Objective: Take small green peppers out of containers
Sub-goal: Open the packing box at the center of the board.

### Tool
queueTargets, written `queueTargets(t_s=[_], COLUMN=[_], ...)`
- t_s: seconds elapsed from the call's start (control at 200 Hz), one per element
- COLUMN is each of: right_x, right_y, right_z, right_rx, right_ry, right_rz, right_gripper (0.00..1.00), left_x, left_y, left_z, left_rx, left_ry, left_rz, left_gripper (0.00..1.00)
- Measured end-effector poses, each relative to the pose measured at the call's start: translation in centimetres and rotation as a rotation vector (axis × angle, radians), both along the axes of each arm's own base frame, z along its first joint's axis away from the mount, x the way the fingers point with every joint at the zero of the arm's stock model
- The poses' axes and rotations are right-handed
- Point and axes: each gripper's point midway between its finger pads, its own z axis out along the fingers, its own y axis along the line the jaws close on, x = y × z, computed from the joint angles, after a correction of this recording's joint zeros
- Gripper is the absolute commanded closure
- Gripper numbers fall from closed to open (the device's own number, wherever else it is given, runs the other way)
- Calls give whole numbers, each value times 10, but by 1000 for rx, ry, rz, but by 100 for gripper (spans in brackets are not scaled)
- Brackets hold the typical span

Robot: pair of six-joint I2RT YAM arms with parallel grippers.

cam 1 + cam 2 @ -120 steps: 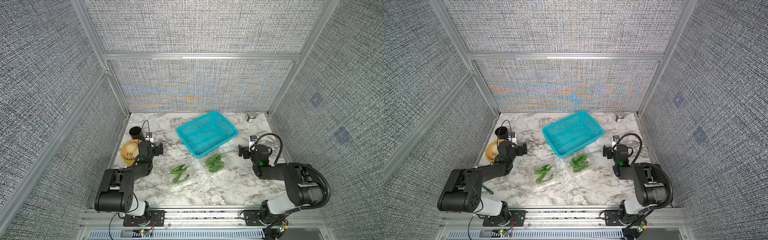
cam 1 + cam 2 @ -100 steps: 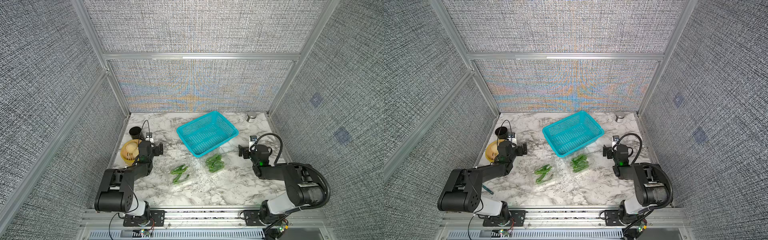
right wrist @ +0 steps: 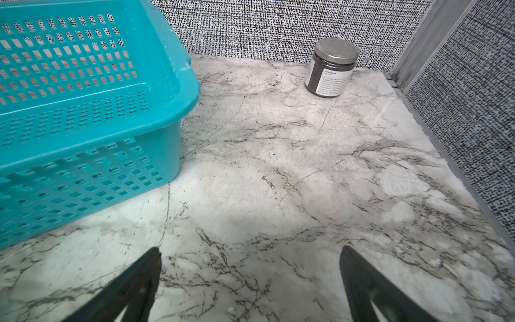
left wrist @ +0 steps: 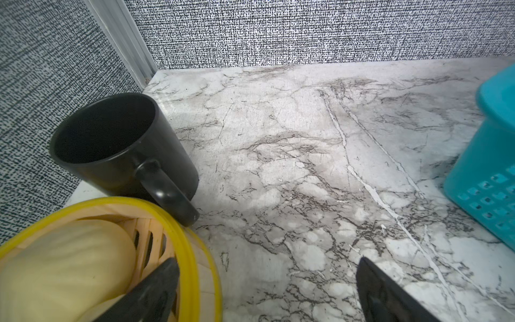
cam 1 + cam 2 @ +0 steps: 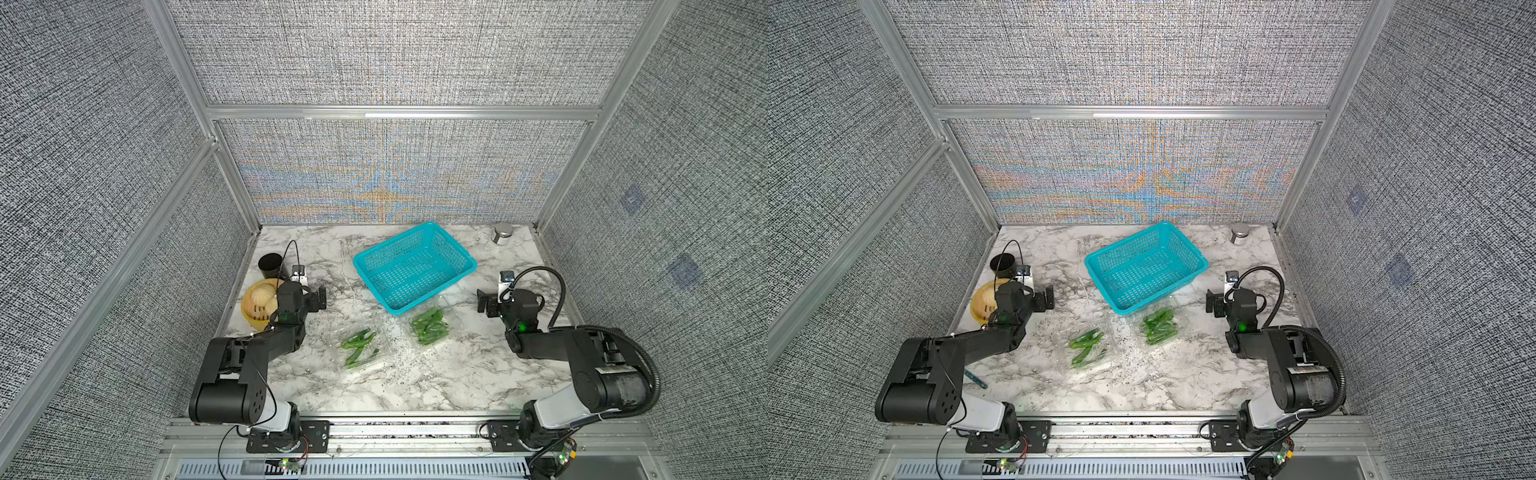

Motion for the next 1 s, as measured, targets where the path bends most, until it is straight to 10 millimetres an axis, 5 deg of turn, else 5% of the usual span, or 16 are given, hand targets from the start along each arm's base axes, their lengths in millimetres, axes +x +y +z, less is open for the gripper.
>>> queueTargets(t_s=[0.395,0.46,0.601,0.666,0.761,1.001], right_x=[1,7,32,27,0,-83], right_y=[0,1,4,9,28,78], right_z=[2,19,97,106,98,99], right_rx=[0,-2,53,87,146,351], right_ry=[9,19,-18,29,145,299], right_rz=[-3,-9,-39,-41,4,168], right_gripper=[1,1,1,1,1,10], left_x=[-1,4,19,18,6,-72], left_y=[10,21,34,32,6,-129], left_z=[8,33,137,168,181,181], left_rx=[14,15,-85,-149,-222,-223], left_ry=[0,-15,-100,-101,-20,188], left_rz=[57,134,266,288,231,-211], left_gripper=[0,0,0,0,0,0])
